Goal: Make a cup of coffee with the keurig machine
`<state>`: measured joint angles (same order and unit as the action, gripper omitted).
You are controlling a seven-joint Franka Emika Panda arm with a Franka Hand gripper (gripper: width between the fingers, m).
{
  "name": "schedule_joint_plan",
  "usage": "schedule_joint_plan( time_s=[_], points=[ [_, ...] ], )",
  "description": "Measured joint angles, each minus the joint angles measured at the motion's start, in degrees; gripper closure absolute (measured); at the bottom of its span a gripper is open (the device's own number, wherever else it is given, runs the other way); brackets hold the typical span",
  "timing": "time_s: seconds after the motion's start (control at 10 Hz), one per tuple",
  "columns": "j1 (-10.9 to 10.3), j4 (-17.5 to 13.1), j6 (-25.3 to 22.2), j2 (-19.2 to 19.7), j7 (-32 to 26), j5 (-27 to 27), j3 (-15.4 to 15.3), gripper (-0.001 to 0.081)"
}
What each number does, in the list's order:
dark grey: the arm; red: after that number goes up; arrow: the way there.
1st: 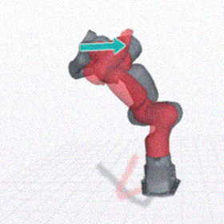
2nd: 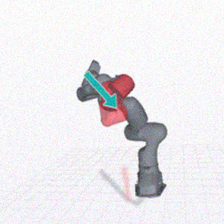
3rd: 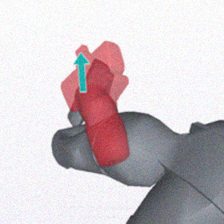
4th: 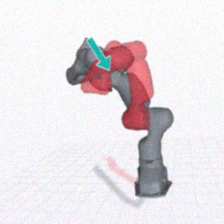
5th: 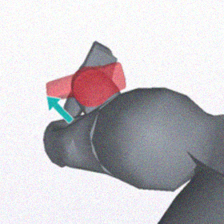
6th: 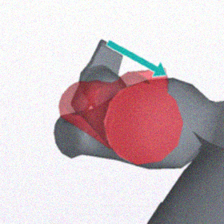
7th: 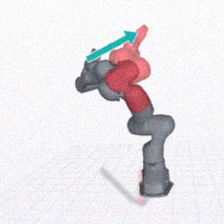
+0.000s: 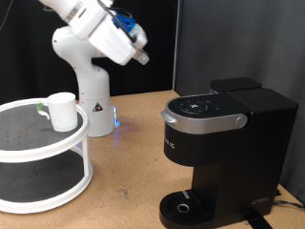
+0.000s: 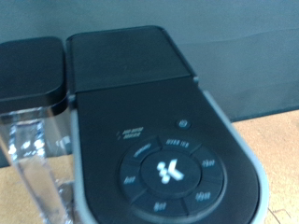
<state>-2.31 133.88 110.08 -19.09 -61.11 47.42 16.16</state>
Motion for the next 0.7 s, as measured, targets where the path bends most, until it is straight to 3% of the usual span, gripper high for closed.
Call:
schedule_joint_plan(
  time_s=[0.4,0.7],
  points=[
    [3.7,3.4,-4.5,-4.9,0.5,-2.8,2.9,0.0806],
    [5.6,4.6,-6.5,-6.2,1.3,-5.3,3.6,0.0806]
  ],
)
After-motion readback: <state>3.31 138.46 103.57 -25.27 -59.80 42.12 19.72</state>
